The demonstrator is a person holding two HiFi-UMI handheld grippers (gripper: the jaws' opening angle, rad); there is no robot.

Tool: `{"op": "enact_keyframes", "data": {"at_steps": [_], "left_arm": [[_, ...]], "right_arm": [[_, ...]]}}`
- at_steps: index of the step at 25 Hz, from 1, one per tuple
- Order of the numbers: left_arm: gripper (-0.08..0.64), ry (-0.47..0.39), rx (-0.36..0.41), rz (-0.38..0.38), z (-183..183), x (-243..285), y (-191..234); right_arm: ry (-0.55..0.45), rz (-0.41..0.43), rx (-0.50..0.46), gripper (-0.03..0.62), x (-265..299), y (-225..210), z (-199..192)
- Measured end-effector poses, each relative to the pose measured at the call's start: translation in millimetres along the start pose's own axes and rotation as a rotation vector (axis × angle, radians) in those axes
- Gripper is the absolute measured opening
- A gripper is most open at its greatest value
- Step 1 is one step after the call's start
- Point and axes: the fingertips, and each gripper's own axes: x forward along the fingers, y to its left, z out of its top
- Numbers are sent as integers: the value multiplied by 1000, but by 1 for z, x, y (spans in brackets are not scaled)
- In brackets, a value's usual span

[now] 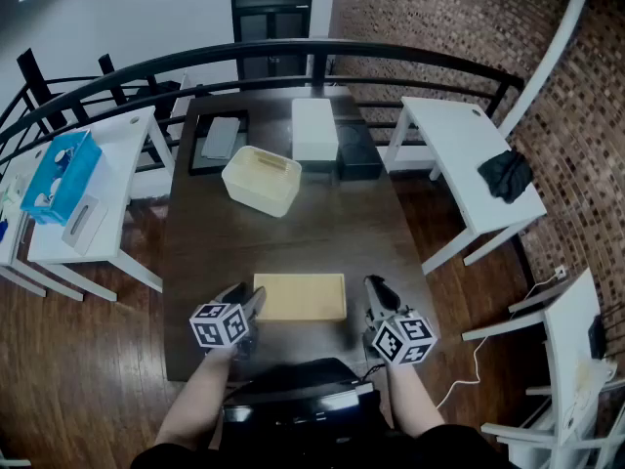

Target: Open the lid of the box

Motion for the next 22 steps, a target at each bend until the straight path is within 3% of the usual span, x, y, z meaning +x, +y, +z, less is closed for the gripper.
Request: {"op": "enact_keyframes", "data": {"at_steps": [4, 7, 9, 10, 12, 16, 22], "left_arm": [[225, 22, -22, 26, -10, 11, 5], [183, 41, -34, 39, -17, 13, 11], [89, 39, -49, 16, -20, 13, 9], [80, 37, -63, 4, -20, 13, 9], [74, 35, -91, -9, -20, 13, 11], [66, 36, -106, 0, -19, 10, 18], [60, 16, -126, 40, -11, -5, 45]], "right_arm": [[33, -6, 1, 41, 7, -11, -13], [87, -14, 11, 41, 15, -17, -30], [136, -13, 20, 41, 21, -20, -46], [167, -7, 25, 41, 25, -20, -55], [246, 11, 32, 129, 34, -18, -77], [370, 10, 16, 132, 45, -14, -114], [418, 30, 22, 132, 48, -10, -133]]}}
